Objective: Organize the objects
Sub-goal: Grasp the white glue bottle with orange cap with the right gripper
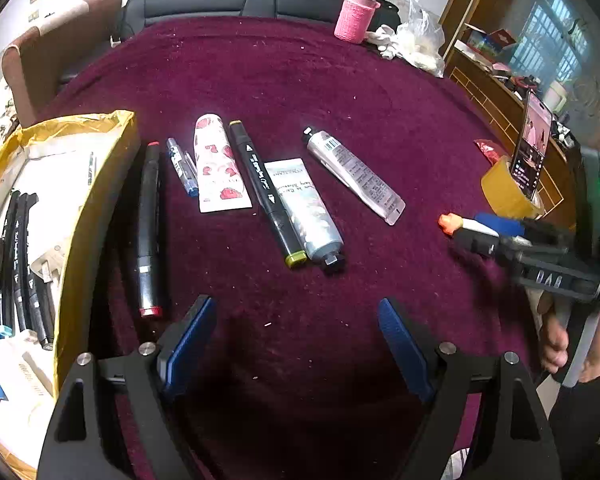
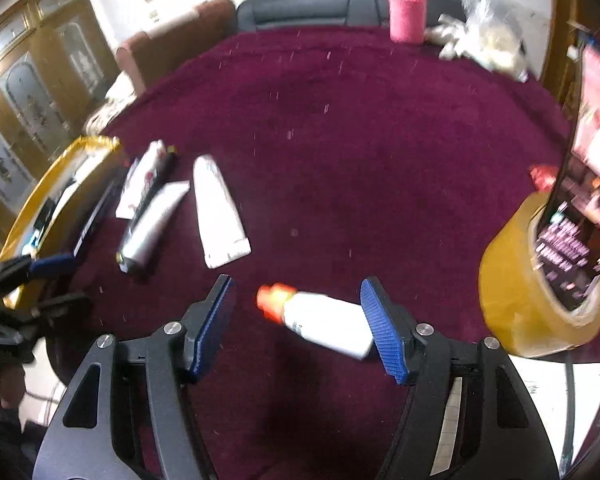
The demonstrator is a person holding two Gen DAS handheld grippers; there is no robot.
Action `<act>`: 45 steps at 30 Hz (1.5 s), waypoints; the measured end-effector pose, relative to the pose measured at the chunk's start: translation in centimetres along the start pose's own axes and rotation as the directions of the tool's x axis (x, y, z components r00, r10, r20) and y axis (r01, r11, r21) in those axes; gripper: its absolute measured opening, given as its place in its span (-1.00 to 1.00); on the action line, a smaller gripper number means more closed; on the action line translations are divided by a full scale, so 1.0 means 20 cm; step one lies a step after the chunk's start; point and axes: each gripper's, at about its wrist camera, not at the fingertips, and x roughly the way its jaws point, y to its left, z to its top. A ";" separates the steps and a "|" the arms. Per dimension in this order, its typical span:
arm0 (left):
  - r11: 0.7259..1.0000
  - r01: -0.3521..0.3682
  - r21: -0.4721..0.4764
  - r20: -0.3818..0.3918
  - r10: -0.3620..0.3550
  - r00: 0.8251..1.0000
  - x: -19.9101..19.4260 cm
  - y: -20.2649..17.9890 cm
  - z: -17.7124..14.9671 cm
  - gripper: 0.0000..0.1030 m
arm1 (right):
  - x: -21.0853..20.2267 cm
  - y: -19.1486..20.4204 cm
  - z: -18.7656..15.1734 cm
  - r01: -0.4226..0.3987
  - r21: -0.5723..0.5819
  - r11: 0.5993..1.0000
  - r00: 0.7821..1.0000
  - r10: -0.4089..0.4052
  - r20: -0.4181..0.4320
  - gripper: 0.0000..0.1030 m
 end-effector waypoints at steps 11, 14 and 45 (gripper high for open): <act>0.999 -0.019 -0.028 0.003 0.019 1.000 0.02 0.00 0.07 0.59 | 0.02 0.19 -0.14 0.035 0.044 0.998 0.999 -0.037 0.032 -0.39; 1.000 -0.011 -0.021 -0.001 0.011 1.000 0.04 -0.01 0.11 0.57 | 0.03 0.18 -0.13 0.050 0.105 0.993 0.996 -0.057 0.066 -0.66; 0.989 -0.065 -0.133 -0.131 0.048 0.990 0.38 -0.20 0.52 0.24 | 0.02 0.02 -0.11 -0.070 0.420 0.905 0.990 0.013 0.137 -0.44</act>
